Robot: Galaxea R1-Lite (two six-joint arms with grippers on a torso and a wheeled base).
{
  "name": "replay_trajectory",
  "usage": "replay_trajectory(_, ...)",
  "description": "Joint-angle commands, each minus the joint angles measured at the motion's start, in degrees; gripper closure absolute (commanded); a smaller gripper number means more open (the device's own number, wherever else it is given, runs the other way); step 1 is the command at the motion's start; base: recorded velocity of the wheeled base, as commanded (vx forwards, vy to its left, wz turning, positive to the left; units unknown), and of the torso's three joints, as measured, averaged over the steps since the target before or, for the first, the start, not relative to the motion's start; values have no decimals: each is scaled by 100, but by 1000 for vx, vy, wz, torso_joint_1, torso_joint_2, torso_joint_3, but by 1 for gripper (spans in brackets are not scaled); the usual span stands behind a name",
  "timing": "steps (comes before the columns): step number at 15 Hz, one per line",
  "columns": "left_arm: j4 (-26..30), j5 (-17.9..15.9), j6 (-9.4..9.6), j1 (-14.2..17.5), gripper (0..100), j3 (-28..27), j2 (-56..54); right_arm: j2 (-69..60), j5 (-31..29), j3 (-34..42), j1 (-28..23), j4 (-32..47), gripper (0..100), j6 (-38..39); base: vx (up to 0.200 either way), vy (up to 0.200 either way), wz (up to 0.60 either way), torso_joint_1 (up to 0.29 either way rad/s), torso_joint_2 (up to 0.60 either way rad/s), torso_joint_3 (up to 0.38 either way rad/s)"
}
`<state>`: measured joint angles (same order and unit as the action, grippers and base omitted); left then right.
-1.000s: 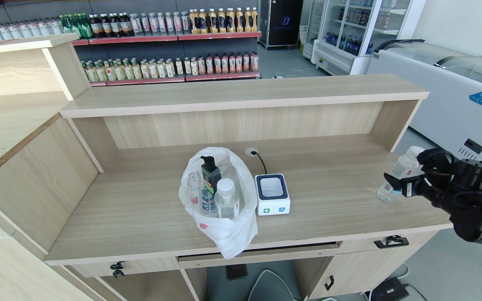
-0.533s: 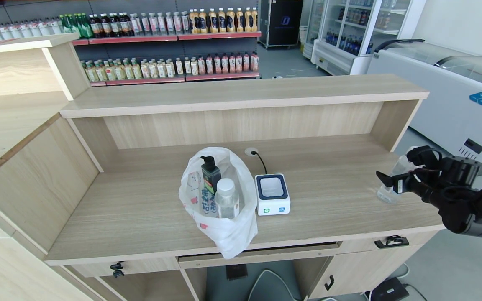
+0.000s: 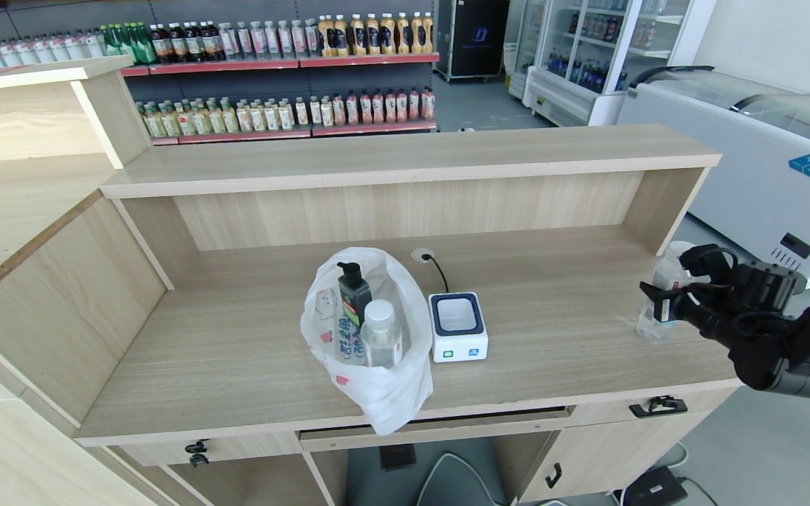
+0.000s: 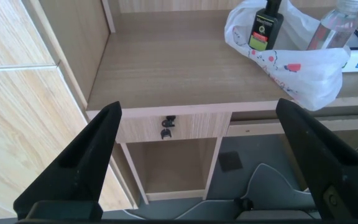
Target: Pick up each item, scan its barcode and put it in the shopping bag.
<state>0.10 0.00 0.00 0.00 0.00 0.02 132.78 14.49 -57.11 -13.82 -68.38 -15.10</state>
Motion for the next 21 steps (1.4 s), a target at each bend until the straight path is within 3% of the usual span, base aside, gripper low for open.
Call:
replay_trajectory(1,-1,0,0,0,0,0,-2,11,1,-28,3,-18,100,-19,0,0,0,0,0,0)
replay_trajectory(10,-1,0,0,0,0,0,-2,-86,-17,508,11,-27,100,-353,0,0,0,0,0,0)
replay_trajectory(12,-1,0,0,0,0,0,-2,-631,-52,429,240,325,100,201,0,0,0,0,0,0)
replay_trajectory(18,-1,0,0,0,0,0,-2,-3048,62,-1241,653,4649,100,1976,0,0,0,0,0,0)
replay_trajectory(20,-1,0,0,0,0,0,-2,-3680,897,-1768,855,6073,100,2433,0,0,0,0,0,0)
replay_trajectory(21,-1,0,0,0,0,0,-2,-3988,1293,-1742,1066,6398,100,2504,0,0,0,0,0,0)
